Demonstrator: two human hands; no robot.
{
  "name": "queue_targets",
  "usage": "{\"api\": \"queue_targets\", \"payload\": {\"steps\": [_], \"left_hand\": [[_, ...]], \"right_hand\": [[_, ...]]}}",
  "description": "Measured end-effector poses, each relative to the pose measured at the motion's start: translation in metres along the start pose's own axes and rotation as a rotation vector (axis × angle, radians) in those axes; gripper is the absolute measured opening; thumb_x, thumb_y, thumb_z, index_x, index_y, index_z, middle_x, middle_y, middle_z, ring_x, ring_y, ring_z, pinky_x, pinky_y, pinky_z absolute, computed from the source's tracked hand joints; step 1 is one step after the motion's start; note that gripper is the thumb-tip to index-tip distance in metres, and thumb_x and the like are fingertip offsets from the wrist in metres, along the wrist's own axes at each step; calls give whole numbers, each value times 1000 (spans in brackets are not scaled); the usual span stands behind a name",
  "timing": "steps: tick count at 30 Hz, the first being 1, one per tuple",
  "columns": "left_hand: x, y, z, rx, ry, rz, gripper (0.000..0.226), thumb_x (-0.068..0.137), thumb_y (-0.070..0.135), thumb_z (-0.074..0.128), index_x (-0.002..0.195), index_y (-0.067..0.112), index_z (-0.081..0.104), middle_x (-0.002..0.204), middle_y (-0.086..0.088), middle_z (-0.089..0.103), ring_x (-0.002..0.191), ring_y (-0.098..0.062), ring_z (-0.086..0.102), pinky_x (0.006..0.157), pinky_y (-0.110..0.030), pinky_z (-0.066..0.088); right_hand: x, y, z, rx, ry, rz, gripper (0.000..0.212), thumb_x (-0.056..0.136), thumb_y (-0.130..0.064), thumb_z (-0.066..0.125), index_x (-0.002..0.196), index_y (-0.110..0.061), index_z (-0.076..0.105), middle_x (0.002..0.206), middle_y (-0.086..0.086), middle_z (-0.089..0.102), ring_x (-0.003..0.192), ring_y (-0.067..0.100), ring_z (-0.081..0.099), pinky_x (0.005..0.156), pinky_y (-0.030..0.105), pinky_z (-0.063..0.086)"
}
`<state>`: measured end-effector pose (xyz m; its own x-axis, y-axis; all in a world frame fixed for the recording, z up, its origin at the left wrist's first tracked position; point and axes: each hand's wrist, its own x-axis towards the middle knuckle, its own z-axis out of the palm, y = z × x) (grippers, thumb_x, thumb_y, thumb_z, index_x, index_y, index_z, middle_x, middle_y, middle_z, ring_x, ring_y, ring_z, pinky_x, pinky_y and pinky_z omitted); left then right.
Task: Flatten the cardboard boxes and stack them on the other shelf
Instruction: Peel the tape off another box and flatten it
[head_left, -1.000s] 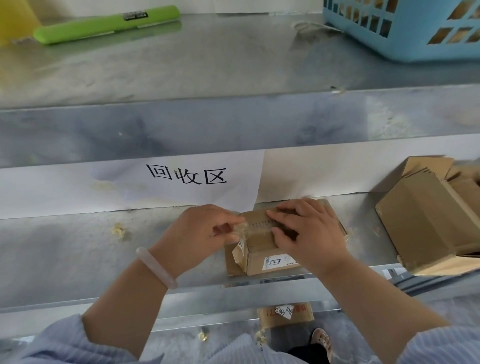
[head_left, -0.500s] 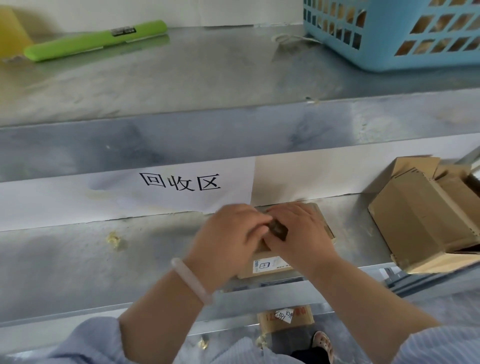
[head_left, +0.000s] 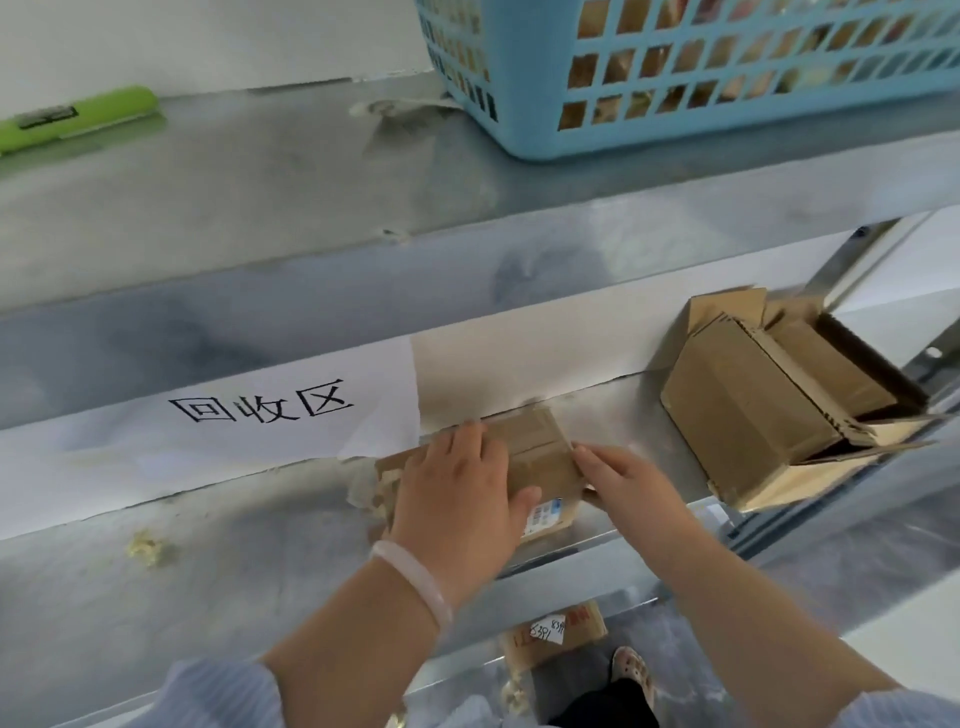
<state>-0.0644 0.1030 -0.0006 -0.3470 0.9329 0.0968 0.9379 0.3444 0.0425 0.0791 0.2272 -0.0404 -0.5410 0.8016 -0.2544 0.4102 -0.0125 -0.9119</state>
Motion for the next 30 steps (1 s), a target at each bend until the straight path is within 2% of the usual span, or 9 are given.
{"api": "queue_targets", "payload": {"steps": [3, 5, 7, 9, 14, 17, 24, 28, 30], "left_hand": [[7, 1, 8, -39, 2, 23, 44, 88, 60, 35, 112, 25, 45, 123, 2, 48, 113, -21, 48, 94, -37, 43], [10, -1, 11, -67, -4, 15, 50, 86, 59, 31, 125, 30, 42, 125, 2, 47, 116, -22, 45, 97, -39, 42], [12, -2, 14, -68, -28, -2, 60, 84, 61, 25, 138, 37, 34, 132, 1, 41, 122, -23, 39, 102, -42, 38], [12, -2, 15, -29, -31, -6, 63, 84, 62, 21, 142, 38, 33, 136, -1, 39, 124, -25, 38, 106, -45, 36], [9, 1, 15, 17, -25, 4, 62, 87, 55, 26, 142, 31, 39, 136, -6, 47, 122, -29, 45, 105, -49, 36], [7, 2, 15, 26, -17, 6, 62, 88, 54, 25, 143, 30, 40, 137, -6, 47, 123, -29, 44, 105, -50, 35], [7, 2, 16, 24, 2, 7, 61, 88, 53, 27, 142, 28, 44, 137, -8, 48, 125, -31, 44, 106, -50, 35], [8, 2, 18, 33, 7, 6, 61, 89, 53, 26, 142, 27, 43, 138, -9, 47, 125, -32, 44, 105, -52, 36], [8, 2, 19, 39, 7, 4, 61, 90, 53, 26, 142, 28, 43, 138, -10, 47, 125, -32, 44, 106, -52, 35]], "right_hand": [[-10, 10, -3, 107, -24, -16, 22, 94, -37, 58, 86, -51, 73, 96, -18, 73, 97, 6, 68, 96, 37, 51], [-15, 15, -6, 132, -21, -30, 25, 92, -34, 62, 85, -57, 71, 94, -23, 72, 93, -2, 67, 89, 24, 53], [-19, 18, -6, 78, 13, -67, 35, 89, -30, 67, 76, -63, 68, 88, -31, 69, 86, -11, 64, 72, 6, 48], [-21, 22, -4, 44, 59, -102, 40, 87, -27, 70, 71, -64, 66, 84, -35, 67, 82, -14, 62, 66, 0, 42], [-19, 23, 3, -7, 169, -133, 34, 83, -33, 73, 69, -63, 64, 80, -34, 66, 77, -13, 62, 60, 1, 42], [-18, 24, 6, -37, 201, -142, 24, 82, -35, 73, 72, -55, 68, 76, -30, 66, 71, -9, 62, 53, 5, 42], [-20, 30, 12, -85, 289, -171, 3, 82, -36, 73, 82, -34, 71, 83, -18, 69, 79, -3, 65, 70, 21, 55], [-25, 29, 20, -11, 354, -141, 6, 79, -38, 76, 80, -36, 70, 87, -19, 67, 82, -7, 62, 66, 7, 46], [-24, 26, 21, 6, 369, -97, 7, 80, -40, 74, 78, -37, 69, 86, -19, 65, 84, -10, 58, 62, 5, 42]]}}
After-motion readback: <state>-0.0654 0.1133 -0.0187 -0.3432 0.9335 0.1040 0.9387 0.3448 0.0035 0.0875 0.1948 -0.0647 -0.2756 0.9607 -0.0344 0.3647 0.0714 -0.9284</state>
